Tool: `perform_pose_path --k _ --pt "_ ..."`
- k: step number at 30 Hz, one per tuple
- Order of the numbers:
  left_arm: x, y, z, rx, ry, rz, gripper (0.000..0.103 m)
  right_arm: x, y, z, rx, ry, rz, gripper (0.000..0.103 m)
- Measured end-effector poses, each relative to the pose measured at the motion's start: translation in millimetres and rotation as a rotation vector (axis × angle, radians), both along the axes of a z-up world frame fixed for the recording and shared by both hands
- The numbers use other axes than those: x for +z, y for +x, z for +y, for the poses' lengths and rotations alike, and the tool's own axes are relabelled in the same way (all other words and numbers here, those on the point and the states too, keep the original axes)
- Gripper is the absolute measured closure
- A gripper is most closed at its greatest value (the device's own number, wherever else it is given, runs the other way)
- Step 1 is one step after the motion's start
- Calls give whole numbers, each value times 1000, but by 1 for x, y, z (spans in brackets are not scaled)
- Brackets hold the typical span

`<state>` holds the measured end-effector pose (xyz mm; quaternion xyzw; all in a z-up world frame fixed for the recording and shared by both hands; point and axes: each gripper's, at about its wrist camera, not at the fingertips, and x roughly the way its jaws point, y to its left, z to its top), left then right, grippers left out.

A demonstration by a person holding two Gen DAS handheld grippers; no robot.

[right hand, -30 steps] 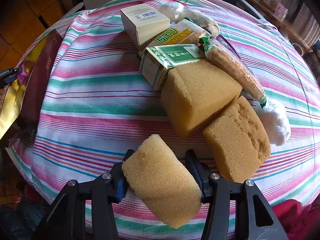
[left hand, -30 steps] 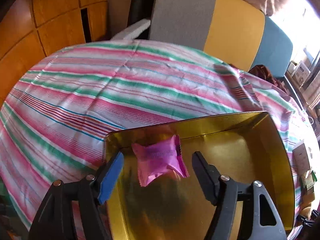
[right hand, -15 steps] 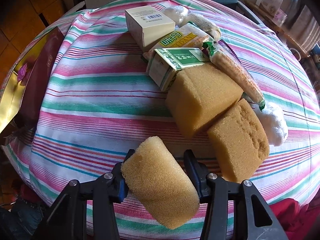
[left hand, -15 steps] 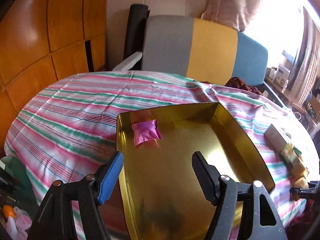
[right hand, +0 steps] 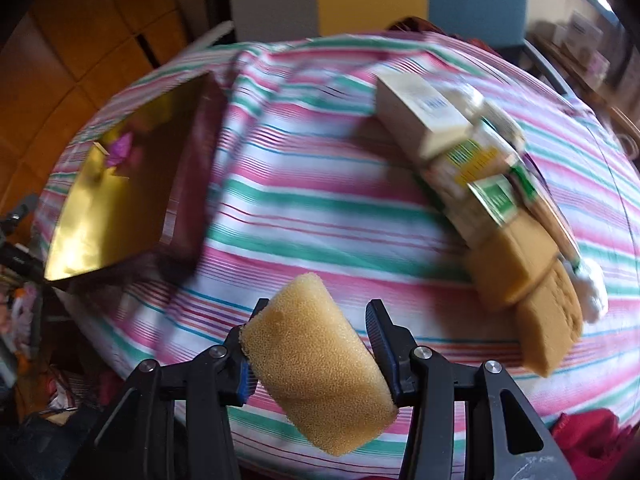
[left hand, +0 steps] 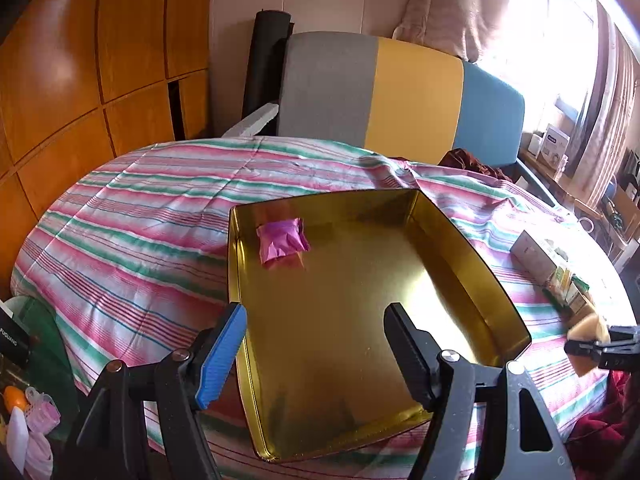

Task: Organize objects
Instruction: 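Carry the yellow sponge to the gold tray with the right gripper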

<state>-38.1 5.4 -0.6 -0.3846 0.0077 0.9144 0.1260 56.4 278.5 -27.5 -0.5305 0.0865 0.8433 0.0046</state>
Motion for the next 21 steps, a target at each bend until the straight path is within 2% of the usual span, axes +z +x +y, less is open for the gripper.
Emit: perform_pose_path --k 3,11,15,21 --pt "-4 1 -4 3 3 -11 31 15 -8 -35 58 -28 37 54" --pt "-12 -1 -21 36 10 -41 31 36 -65 -109 210 -121 73 54" --pt "-12 -2 -33 60 22 -43 31 30 -95 -142 264 -166 55 54" --pt "-12 0 -72 143 25 -53 31 6 -134 -188 296 -257 -16 53"
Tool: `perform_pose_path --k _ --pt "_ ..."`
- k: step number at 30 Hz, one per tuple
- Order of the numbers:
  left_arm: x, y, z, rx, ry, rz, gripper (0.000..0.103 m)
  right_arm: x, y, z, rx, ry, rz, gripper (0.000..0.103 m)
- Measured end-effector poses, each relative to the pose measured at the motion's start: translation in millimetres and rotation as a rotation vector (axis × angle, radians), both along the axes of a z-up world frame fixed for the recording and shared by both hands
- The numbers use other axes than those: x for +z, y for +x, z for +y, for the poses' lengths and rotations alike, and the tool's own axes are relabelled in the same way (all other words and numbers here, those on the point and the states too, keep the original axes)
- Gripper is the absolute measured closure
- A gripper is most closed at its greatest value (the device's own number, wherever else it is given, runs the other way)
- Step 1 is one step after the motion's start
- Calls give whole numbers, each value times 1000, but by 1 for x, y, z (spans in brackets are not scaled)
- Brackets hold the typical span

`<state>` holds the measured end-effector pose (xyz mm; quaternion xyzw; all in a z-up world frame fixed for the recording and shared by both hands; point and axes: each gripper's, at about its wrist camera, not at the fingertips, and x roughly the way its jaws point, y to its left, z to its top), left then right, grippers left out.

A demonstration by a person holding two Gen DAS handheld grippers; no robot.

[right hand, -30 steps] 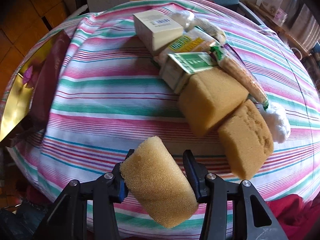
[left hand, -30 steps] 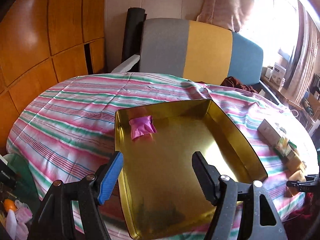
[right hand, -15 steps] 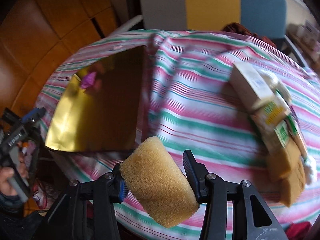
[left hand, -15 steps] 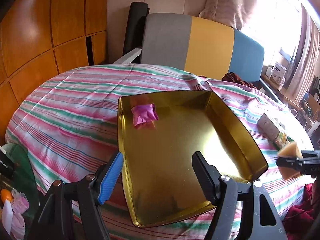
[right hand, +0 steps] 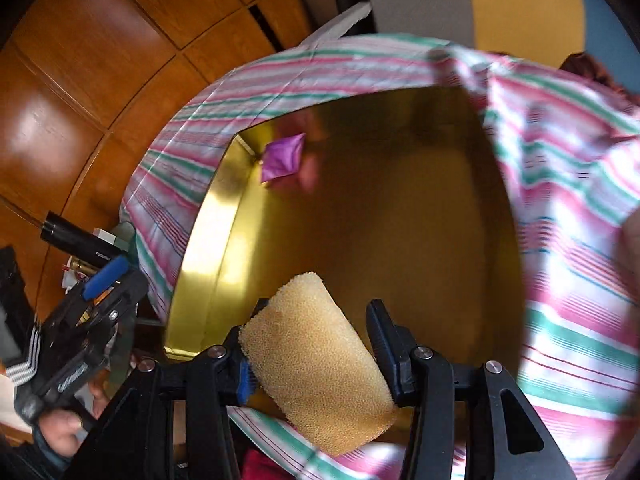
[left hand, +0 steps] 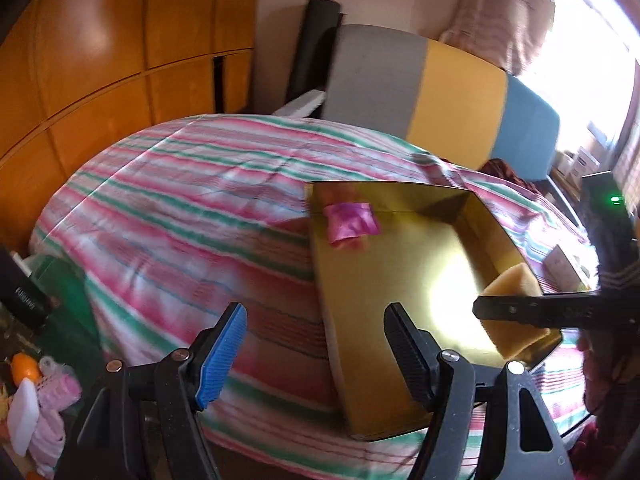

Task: Organize objects
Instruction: 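Carry the yellow sponge to the gold tray with the right gripper, then release the yellow sponge in the tray and withdraw the right gripper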

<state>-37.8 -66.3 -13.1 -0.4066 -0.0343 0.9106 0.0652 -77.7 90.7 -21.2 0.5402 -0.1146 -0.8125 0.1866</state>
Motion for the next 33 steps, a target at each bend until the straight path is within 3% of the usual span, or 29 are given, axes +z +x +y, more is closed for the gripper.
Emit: perform_pose_path --k 5,10,11,12,13,16,24,33 --pt "-3 0 -29 80 21 -13 31 -24 -36 -34 -19 -48 -79 52" --pt "-6 -1 -32 79 32 -20 31 -33 -74 -61 -76 -154 -114 47" --pt "-8 -1 -32 75 35 -24 31 -33 -80 -64 -89 -190 -118 31" --pt "-9 -2 -31 71 37 -29 31 -34 -87 -67 -104 -238 -130 6" --pt "-11 -2 -31 69 39 -32 31 -35 -91 -68 -115 -279 -135 0" --pt "-16 -4 -29 65 45 -44 31 -33 -94 -75 -117 -305 -121 0" --pt "-16 -2 -22 53 38 -39 31 -24 -70 -55 -117 -250 -55 0" --pt "-14 4 -1 6 4 -31 30 7 -28 -42 -75 -7 116 0"
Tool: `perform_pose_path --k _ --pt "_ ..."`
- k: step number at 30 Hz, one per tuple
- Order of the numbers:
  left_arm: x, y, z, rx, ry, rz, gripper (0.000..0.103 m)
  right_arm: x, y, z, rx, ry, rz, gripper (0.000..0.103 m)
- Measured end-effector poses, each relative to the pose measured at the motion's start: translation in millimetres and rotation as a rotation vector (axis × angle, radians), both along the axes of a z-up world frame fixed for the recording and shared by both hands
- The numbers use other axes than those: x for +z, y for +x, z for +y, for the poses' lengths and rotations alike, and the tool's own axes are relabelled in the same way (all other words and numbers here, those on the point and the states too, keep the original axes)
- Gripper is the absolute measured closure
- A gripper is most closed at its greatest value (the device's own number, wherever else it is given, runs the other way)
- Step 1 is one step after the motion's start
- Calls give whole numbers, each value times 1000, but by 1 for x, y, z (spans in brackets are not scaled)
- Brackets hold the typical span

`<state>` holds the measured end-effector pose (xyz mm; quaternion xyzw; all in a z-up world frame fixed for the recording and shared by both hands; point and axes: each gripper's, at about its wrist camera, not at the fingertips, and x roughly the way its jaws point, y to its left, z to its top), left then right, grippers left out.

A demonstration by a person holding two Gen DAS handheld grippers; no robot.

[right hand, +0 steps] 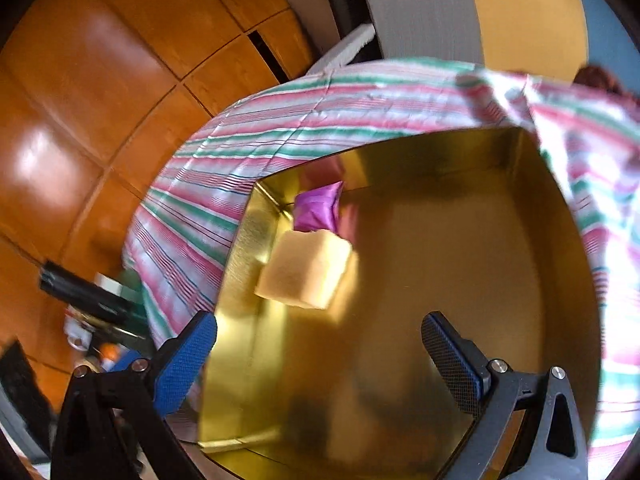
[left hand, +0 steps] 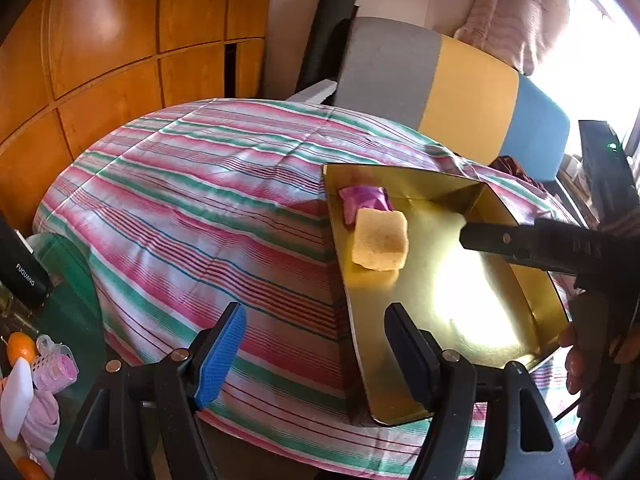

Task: Organize objects
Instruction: 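Release the yellow sponge in the tray and withdraw the right gripper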

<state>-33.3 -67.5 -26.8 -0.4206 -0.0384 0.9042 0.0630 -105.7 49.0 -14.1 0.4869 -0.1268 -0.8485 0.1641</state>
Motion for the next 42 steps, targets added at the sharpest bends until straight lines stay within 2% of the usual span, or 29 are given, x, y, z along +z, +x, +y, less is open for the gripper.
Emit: perform_pose_path --k 5,9,15,20,25,28,35,37,40,42 --pt "-1 3 14 -30 -13 -1 30 5 23 9 -18 125 68 0" --pt "-1 7 24 -54 -16 -6 30 6 43 28 -47 176 96 0" --pt "3 10 42 -123 20 -10 30 9 69 63 -74 210 115 0" --pt "6 5 61 -160 35 -37 30 10 96 120 -162 194 103 0" --pt "7 0 87 -228 74 -83 30 18 133 207 -328 203 91 0" --pt "10 0 113 -306 84 -92 30 26 160 267 -461 225 87 0" --pt "9 12 199 -521 36 -119 30 25 223 394 -816 208 68 0" --pt "10 16 218 -565 24 -120 30 16 242 421 -917 147 61 0" --pt "10 17 248 -626 26 -137 30 9 261 446 -1008 -61 93 0" --pt "10 15 269 -651 31 -151 31 9 266 451 -1035 -81 107 0"
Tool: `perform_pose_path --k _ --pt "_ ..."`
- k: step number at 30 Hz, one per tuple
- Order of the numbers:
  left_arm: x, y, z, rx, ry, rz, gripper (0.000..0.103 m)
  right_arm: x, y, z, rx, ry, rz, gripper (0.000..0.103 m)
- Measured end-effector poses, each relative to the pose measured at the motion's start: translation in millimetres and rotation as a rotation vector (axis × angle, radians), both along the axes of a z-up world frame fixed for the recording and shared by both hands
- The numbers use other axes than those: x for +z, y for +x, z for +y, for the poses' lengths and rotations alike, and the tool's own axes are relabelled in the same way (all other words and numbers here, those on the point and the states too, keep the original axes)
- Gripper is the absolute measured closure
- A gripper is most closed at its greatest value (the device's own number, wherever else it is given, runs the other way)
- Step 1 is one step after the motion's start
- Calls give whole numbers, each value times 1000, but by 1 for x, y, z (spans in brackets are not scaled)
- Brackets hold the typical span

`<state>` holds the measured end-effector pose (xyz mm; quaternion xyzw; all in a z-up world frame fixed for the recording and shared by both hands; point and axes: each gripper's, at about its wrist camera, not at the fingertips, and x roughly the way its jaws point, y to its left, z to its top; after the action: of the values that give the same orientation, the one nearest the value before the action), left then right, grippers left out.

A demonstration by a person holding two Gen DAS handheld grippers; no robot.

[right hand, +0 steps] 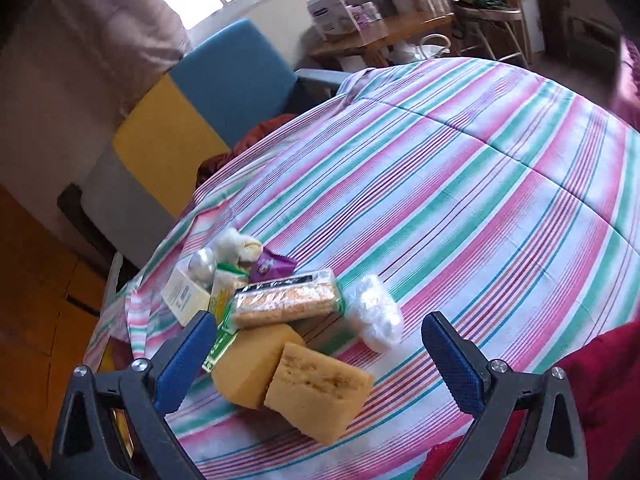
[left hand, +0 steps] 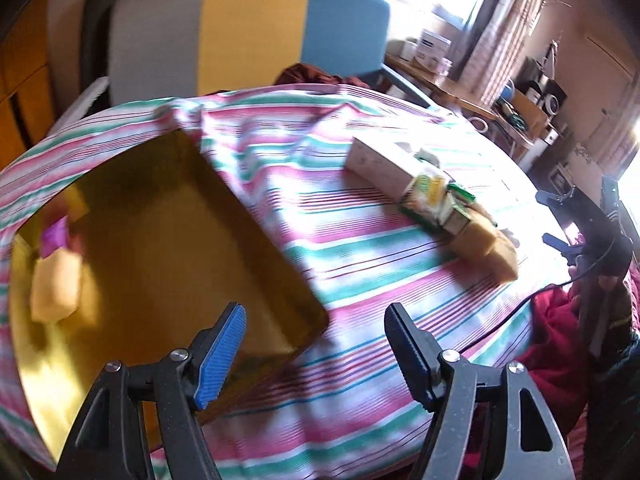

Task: Organize objects
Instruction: 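Release the yellow sponge in the tray and withdraw the right gripper, then grasp the white boxed product with the left gripper and lift it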

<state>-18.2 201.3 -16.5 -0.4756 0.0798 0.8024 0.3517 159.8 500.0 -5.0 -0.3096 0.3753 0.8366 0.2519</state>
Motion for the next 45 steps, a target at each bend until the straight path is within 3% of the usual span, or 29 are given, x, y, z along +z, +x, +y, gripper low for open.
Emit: perform_pose_path --k 13,20,29,36,37,39,41,42,45 --pt "-8 -54 112 18 -10 -141 30 -3 -6 -10 80 -40 43 0" --pt "-30 -93 166 96 -29 -237 18 -6 -12 -11 118 -66 57 0" --pt "-47 -132 218 198 -55 -263 8 -10 -16 -12 157 -104 78 0" --pt "-64 -138 246 178 -126 -245 4 -13 -17 -11 169 -132 97 0" --pt "-70 -138 246 179 -147 -237 5 -13 -17 -10 169 -135 100 0" --pt "-80 -135 238 166 -149 -232 19 -13 -16 -9 162 -142 107 0" --pt "-79 -129 224 148 -152 -178 48 -12 -9 -4 125 -144 126 0" --pt "-78 -126 220 136 -155 -168 52 -12 -3 1 92 -152 147 0" --pt "-76 -115 197 88 -136 -171 53 -18 16 19 -13 -225 211 0"
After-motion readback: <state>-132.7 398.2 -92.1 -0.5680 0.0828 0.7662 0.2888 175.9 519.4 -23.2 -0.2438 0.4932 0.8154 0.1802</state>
